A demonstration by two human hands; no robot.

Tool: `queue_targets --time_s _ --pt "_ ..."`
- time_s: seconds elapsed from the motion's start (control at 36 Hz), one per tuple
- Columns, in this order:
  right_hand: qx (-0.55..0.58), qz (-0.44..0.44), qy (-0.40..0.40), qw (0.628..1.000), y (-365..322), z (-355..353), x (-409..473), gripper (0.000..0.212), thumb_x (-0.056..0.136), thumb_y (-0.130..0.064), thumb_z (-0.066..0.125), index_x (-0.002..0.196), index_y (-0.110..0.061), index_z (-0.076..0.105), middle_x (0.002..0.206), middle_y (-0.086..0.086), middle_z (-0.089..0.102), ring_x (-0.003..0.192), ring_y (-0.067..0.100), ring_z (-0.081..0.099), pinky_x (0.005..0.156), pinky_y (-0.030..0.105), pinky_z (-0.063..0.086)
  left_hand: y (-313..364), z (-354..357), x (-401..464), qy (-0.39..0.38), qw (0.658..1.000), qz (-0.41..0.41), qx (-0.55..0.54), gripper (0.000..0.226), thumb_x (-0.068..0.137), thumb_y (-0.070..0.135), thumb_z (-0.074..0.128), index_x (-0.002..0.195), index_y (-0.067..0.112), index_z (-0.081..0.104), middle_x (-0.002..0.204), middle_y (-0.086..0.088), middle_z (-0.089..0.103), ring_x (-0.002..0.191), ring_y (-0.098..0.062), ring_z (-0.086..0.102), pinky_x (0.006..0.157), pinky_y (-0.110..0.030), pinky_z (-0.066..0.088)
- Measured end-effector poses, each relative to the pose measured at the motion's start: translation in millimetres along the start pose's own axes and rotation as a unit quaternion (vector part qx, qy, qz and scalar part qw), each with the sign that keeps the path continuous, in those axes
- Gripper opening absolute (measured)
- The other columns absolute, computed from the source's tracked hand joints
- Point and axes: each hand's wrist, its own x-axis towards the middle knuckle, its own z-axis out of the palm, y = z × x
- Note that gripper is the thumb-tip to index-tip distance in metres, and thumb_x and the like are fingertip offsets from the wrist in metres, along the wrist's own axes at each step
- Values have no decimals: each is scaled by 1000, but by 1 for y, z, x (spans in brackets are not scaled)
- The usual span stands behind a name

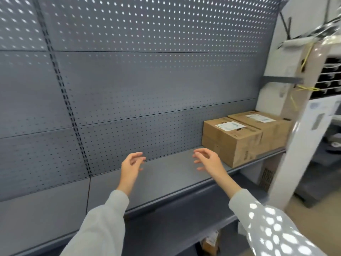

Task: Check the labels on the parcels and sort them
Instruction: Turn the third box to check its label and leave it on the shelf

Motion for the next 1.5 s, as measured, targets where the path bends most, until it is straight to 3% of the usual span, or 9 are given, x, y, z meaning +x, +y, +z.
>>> queue_targets --time_s 0.39,0.56,0.69,0.86,0.97,1.08,1.19,1.36,1.5 --pt "42 58 134 988 41 -174 79 11 102 -22 58 107 -19 67 106 7 74 93 23 71 75 40 60 -11 191 39 -94 995 -19 -1 25 102 0 51 110 16 67 108 -6 74 101 -24 69 86 -43 58" --pt "23 55 168 984 64 -237 116 7 102 -22 57 103 -25 64 105 2 72 95 17 70 69 32 57 -18 269 54 -97 995 -38 0 23 102 2 52 113 17 67 113 -5 72 104 -23 69 88 -42 60" --pt "12 64 179 982 90 -282 150 7 101 -26 60 107 -26 64 111 -2 70 104 15 67 84 40 60 -22 336 63 -112 993 -43 14 22 103 6 54 110 22 67 117 -1 69 108 -19 67 90 -41 59" --pt "-25 85 191 977 106 -305 174 26 96 -38 64 120 -27 61 118 -5 66 117 21 62 100 54 53 -24 380 70 -143 988 -44 35 27 103 14 58 125 28 60 130 5 62 115 -9 61 101 -41 55" --pt "-38 100 174 979 114 -317 192 30 98 -35 62 126 -25 59 121 -3 65 120 22 59 104 54 50 -22 412 75 -189 978 -30 85 47 103 37 59 147 31 46 139 13 50 121 -4 51 98 -27 41" --pt "-44 100 166 980 117 -319 200 34 99 -33 61 130 -20 59 120 -4 64 120 21 58 105 51 49 -26 432 83 -166 981 -75 66 72 100 55 55 160 24 32 160 8 35 147 -17 37 119 -38 33" --pt "-44 97 159 981 119 -317 205 36 101 -32 59 133 -15 60 120 0 64 116 18 57 103 41 47 -28 443 86 -156 982 -100 37 80 97 62 54 162 24 28 164 3 34 150 -20 34 123 -47 29" --pt "-39 82 156 984 121 -313 208 30 98 -38 63 118 -16 64 108 -3 66 110 19 59 94 35 44 -29 447 83 -148 985 -83 17 83 92 64 60 160 26 33 162 6 38 148 -18 35 123 -45 30" --pt "-39 70 162 984 124 -303 207 29 91 -45 71 104 -21 62 110 -1 69 111 20 63 100 46 51 -30 436 81 -130 987 -95 1 76 96 55 61 160 25 34 159 6 41 146 -16 38 119 -39 31"
